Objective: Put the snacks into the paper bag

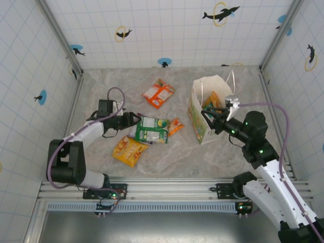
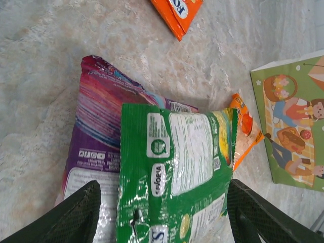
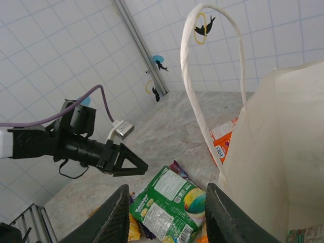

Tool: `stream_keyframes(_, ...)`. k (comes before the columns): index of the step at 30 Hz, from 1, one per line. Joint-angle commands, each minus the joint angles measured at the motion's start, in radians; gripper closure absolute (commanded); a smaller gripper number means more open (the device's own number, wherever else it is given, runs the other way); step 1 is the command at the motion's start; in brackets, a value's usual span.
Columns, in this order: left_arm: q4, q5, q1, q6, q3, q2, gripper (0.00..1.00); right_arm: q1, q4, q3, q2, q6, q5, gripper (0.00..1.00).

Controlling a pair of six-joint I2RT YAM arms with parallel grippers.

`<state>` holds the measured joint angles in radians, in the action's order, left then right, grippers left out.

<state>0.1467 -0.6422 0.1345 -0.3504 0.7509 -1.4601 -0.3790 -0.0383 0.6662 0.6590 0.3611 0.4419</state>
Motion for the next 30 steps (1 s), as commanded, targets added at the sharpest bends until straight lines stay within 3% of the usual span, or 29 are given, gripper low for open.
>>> stream_keyframes(1,-0.05,-0.06,-0.002,0.042,0.042,-0.065,0.34,-0.003,-0.007,-0.005,-0.025,-0.016,-0.012,0.58)
stream_keyframes(5,-0.073,-0.08,0.002,0.043,0.058,-0.119,0.41,-0.005,-0.03,0.009,-0.031,-0.026,-0.02,0.58)
stream_keyframes(19,-0.125,-0.126,0.065,0.057,0.064,-0.226,0.44,-0.005,-0.076,0.033,-0.04,-0.053,-0.048,0.58)
stream_keyframes(30,-0.16,-0.164,0.112,0.028,0.056,-0.243,0.66,-0.005,-0.068,0.03,-0.033,-0.056,-0.049,0.59)
